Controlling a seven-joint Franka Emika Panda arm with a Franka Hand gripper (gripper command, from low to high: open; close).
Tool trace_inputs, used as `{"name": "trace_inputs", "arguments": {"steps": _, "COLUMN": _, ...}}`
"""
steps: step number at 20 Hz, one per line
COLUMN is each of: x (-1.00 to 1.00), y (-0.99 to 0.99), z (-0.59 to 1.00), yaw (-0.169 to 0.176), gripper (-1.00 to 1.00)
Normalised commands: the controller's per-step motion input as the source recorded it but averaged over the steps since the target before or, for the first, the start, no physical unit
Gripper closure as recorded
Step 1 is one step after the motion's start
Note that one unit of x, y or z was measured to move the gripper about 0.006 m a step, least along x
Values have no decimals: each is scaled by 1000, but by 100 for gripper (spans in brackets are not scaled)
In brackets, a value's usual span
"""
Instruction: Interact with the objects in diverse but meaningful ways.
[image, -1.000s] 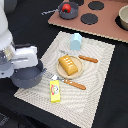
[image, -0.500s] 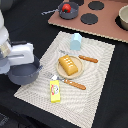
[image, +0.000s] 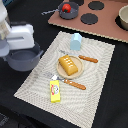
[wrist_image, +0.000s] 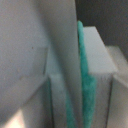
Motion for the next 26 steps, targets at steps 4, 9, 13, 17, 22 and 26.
{"name": "trace_inputs", "arguments": {"steps": 4, "x": -749, "y": 246, "z": -716, "yaw": 94, "gripper": 100}}
{"name": "trace_inputs", "arguments": {"steps": 9, "x": -302, "y": 170, "z": -828, "yaw": 100, "gripper": 100}}
{"name": "trace_inputs", "arguments": {"steps": 13, "x": -66, "y": 61, "z": -701, "yaw": 67, "gripper": 100}}
{"name": "trace_inputs", "arguments": {"steps": 17, "x": 351, "y": 27, "z": -230, "yaw": 5, "gripper": 100}}
{"name": "trace_inputs", "arguments": {"steps": 22, "x": 460, "y": 0, "z": -65, "yaw": -8, "gripper": 100}}
{"name": "trace_inputs", "arguments": {"steps": 26, "x": 385, "y": 0, "z": -80, "yaw": -15, "gripper": 100}}
